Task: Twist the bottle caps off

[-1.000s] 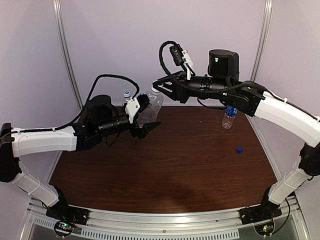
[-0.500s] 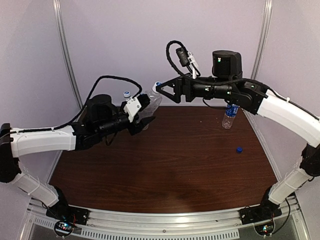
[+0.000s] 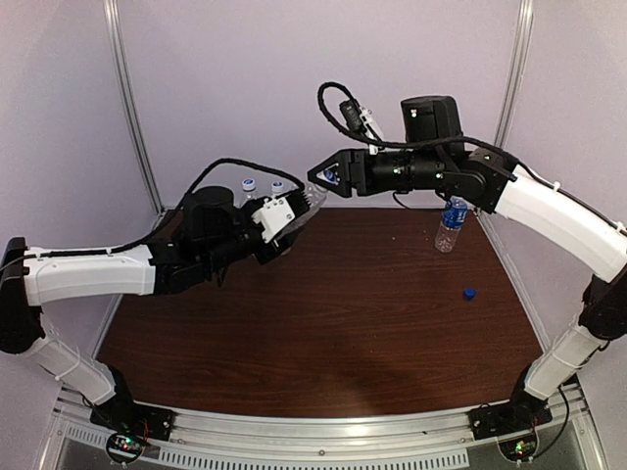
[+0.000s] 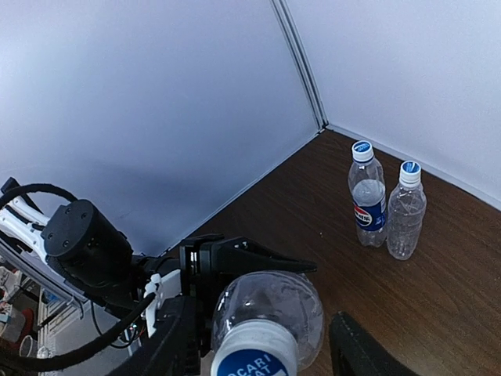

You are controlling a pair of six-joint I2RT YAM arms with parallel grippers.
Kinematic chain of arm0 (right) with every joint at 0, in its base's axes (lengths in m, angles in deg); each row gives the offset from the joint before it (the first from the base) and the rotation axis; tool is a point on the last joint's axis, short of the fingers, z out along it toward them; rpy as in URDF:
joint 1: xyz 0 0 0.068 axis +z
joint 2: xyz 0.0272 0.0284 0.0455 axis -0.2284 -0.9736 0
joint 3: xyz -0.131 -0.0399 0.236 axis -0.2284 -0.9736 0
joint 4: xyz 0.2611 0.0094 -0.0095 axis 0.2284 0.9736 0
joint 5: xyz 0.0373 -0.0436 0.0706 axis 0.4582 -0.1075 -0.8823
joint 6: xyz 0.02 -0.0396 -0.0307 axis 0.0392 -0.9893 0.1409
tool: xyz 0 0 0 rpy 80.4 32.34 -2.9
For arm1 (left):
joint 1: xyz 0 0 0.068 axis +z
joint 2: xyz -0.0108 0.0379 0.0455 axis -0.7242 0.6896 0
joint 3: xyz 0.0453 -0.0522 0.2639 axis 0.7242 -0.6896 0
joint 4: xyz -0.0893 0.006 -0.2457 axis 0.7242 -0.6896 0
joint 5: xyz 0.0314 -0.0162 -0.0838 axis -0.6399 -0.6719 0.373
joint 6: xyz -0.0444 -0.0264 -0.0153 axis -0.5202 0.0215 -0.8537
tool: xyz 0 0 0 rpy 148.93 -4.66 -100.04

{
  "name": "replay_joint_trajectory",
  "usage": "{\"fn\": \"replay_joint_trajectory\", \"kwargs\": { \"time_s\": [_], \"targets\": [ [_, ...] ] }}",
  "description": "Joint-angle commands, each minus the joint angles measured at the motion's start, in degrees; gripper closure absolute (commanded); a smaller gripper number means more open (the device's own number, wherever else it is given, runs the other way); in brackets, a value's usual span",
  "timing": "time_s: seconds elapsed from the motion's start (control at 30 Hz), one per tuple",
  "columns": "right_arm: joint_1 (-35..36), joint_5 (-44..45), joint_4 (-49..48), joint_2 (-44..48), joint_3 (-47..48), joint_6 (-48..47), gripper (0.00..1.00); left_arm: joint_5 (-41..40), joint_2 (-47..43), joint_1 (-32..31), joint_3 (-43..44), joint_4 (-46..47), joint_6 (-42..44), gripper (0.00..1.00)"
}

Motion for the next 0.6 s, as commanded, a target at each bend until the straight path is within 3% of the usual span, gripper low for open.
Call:
{"fn": "replay_joint_trajectory", "kwargs": {
  "time_s": [0.0,0.2,0.3,0.4,0.5,0.57],
  "targets": [
    [-0.3,1.6,1.9,-0.6,1.2,1.3,0.42,-2.3,0.9,-0.3,1.6,0.5,1.6,0.49],
    [-0.3,1.3,1.7,-0.3,0.2,1.1,0.75,-2.1,0.8,-0.3,1.7,0.4,1.6,0.49],
    [-0.3,0.3,2.2,-0.1,0.2,-1.3,1.0,-0.7,0.7,-0.3,1.8,-0.3,1.2,0.49],
    [-0.3,-7.1,4.8,1.0,0.3,-13.7,1.0,7.0,-0.1,-0.3,2.4,-4.3,0.7,0.49],
    [0.0,-18.2,14.4,3.3,-0.3,-33.7,1.0,20.8,-1.5,-0.3,2.4,-8.2,0.7,0.5],
    [0.1,-20.9,18.2,6.1,-3.4,-43.7,1.0,29.4,-2.5,-0.3,2.2,-10.4,0.7,0.5]
  ]
}}
